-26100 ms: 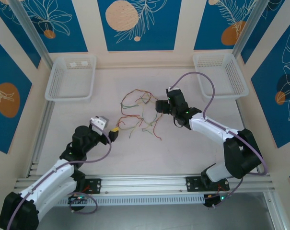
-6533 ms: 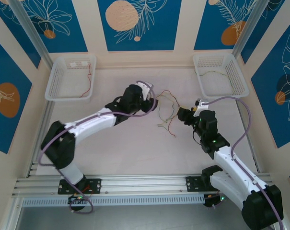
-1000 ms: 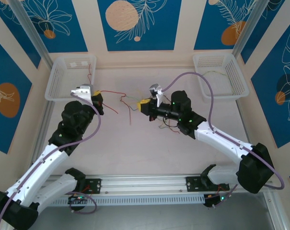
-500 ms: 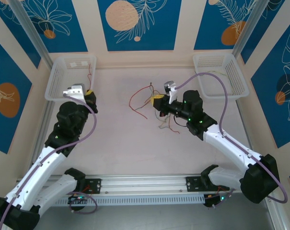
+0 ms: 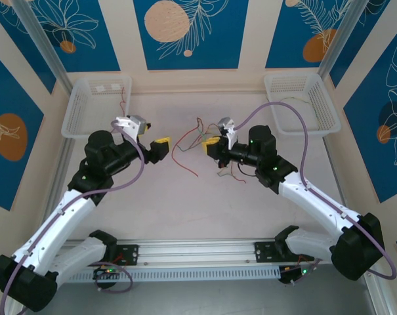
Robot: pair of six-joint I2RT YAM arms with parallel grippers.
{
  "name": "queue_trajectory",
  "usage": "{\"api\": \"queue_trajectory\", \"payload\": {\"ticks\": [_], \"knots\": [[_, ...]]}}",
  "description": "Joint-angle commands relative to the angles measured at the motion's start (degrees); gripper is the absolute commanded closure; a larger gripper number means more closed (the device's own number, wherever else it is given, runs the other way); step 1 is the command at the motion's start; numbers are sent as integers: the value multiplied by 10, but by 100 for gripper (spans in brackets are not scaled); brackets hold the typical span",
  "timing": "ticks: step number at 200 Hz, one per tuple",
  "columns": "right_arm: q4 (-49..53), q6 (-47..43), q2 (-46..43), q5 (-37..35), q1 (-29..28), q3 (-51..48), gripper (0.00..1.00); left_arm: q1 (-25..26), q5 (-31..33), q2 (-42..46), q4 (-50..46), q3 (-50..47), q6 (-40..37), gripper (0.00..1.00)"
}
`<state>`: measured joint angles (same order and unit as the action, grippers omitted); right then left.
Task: Untangle the cables
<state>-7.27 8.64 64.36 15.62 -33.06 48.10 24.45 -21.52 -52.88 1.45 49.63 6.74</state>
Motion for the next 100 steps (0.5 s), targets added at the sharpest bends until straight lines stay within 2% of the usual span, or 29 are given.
{"api": "queue_trajectory", "payload": {"ticks": [1,29,49,81,100], "knots": [[28,-58,-16,27,-11,16,100,1,-147,-9,25,27,-23,7],[53,-81,-13,18,-24,26,100,21,-151,-47,-66,73,-71,5],[66,-93,-6,8,-34,34,100,38,-155,-89,-133,115,-99,0],[78,-104,7,-16,-51,45,100,62,-147,-126,-144,128,-116,0],[78,-104,10,-19,-56,46,100,73,-122,-144,-161,135,-133,0]]}}
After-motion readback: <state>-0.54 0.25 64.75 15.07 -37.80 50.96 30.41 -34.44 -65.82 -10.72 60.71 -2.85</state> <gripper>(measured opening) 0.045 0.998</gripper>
